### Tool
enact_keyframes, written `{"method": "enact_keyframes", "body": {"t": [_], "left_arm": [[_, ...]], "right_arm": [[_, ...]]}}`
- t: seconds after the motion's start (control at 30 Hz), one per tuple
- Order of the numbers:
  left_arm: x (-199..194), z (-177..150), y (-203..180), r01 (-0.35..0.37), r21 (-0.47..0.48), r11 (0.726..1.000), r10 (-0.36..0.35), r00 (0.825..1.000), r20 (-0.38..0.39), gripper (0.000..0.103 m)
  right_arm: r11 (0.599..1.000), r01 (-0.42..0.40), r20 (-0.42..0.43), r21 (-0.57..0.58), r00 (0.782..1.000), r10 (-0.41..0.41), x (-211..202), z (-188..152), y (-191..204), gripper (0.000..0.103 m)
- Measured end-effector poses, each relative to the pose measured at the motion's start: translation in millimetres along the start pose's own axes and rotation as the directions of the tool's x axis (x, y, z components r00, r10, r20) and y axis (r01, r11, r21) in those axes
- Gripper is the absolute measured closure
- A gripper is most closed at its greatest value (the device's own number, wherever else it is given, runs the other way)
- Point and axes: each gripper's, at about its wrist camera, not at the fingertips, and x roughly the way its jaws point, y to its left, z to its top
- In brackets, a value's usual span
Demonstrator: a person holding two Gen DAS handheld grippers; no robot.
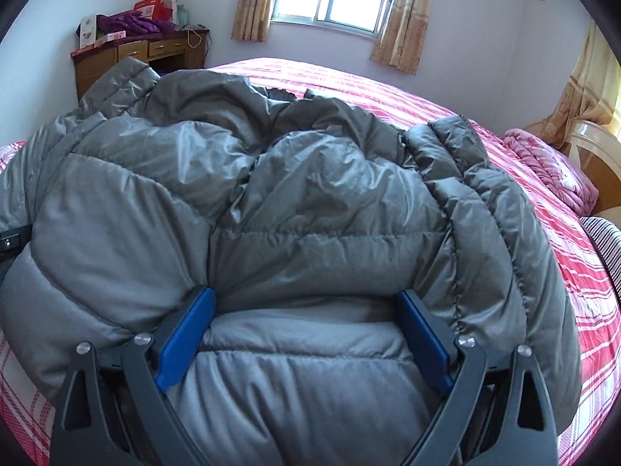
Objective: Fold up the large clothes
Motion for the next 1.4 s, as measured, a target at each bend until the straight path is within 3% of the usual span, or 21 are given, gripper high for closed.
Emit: {"method": "enact_keyframes", "body": {"t": [0.3, 0.5, 0.6, 0.7, 0.77, 0.9, 1.03, 1.13, 1.2, 1.33, 1.4], "left_arm": [[-47, 6, 24, 0.052, 0.013, 0.999, -0.053, 0.996, 0.075, 0.097], [-73, 4, 53, 0.012, -0.019, 1.0, -0.01, 0.994, 0.105, 0.098], [-85, 12, 69, -0.029, -0.033, 0.999, 0.033, 0.992, 0.121, 0.098], [-102, 24, 69, -0.056, -0.009, 0.998, 0.057, 0.986, 0.155, 0.098], [-115, 31, 59, -0.057, 0.031, 0.998, 0.05, 0.981, 0.189, 0.098], [-140, 42, 9, -0.042, 0.156, 0.987, -0.002, 0.962, 0.271, 0.098], [-155, 44, -59, -0.026, 0.307, 0.951, -0.082, 0.939, 0.333, 0.098], [-155, 34, -118, -0.02, 0.437, 0.899, -0.149, 0.925, 0.349, 0.098], [-142, 27, -148, -0.015, 0.502, 0.865, -0.175, 0.928, 0.33, 0.098], [-112, -9, -209, -0.008, 0.64, 0.769, -0.215, 0.938, 0.271, 0.098], [-92, -31, -235, 0.018, 0.698, 0.716, -0.226, 0.952, 0.208, 0.098]], "right_arm": [[1.0, 0.025, -0.034, 0.015, 0.999, -0.024, -3, 2, 11, 0.007], [0.999, 0.038, -0.025, 0.001, 0.999, -0.038, -16, -5, 40, 0.007], [0.999, -0.002, -0.015, -0.044, 1.0, 0.001, -23, -5, 63, 0.007], [0.992, -0.106, -0.036, -0.068, 0.994, 0.104, -29, 2, 69, 0.008], [0.982, -0.184, -0.031, -0.051, 0.983, 0.183, -43, 8, 57, 0.011], [0.982, -0.186, 0.07, 0.025, 0.981, 0.184, -78, 16, 6, 0.011], [0.983, -0.124, 0.081, 0.134, 0.99, 0.114, -90, 12, -66, 0.011], [0.973, -0.019, 0.056, 0.229, 0.998, 0.006, -84, -8, -127, 0.01], [0.958, 0.024, 0.024, 0.287, 0.999, -0.032, -80, -21, -152, 0.01], [0.926, 0.1, -0.043, 0.364, 0.995, -0.091, -72, -57, -205, 0.01], [0.907, 0.134, -0.074, 0.4, 0.991, -0.114, -70, -77, -230, 0.01]]}}
